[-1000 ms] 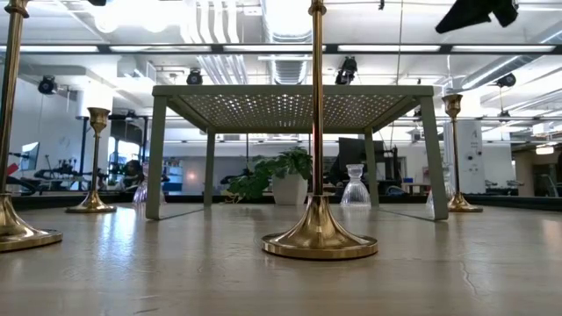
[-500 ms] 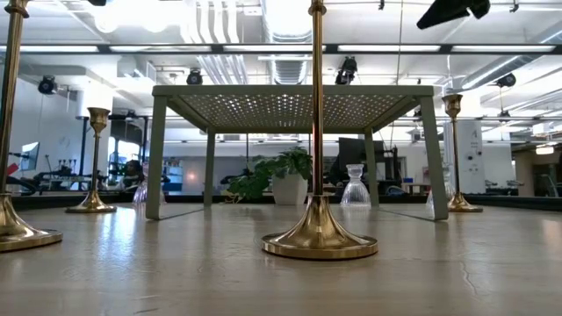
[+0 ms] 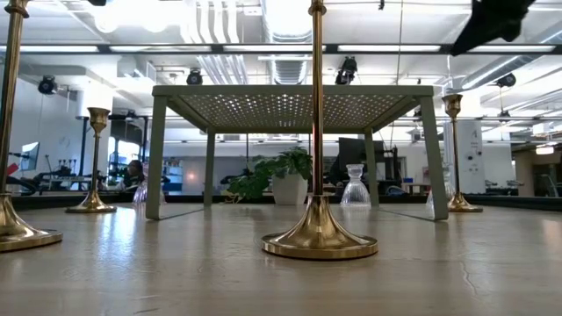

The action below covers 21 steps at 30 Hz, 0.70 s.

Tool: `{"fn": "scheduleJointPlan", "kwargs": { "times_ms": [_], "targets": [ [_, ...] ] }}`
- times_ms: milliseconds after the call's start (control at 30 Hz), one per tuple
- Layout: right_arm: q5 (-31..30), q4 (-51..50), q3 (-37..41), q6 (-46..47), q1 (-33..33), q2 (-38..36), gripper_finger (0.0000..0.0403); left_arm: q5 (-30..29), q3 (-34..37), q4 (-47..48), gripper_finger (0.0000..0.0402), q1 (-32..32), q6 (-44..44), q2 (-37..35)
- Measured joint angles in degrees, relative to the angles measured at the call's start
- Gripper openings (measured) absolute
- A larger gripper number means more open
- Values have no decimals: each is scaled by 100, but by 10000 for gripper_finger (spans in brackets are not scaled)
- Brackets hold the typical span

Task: Pick & Place candle stick holders
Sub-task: Put the transparent candle holder on the shelf

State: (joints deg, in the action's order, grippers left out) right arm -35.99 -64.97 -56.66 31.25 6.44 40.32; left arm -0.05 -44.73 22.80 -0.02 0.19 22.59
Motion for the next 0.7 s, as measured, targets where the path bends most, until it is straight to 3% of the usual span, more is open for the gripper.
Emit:
{"fn": "scheduleJointPlan", "kwargs": {
  "times_ms": [433,700],
  "targets": [
    [-1258,-372,953,2026,1514,-95,8,1,0,1,45,-2,0,2],
    [-1358,-425,1206,3125,2053,3,8,-1,1,1,45,-1,0,2]
  ]
}}
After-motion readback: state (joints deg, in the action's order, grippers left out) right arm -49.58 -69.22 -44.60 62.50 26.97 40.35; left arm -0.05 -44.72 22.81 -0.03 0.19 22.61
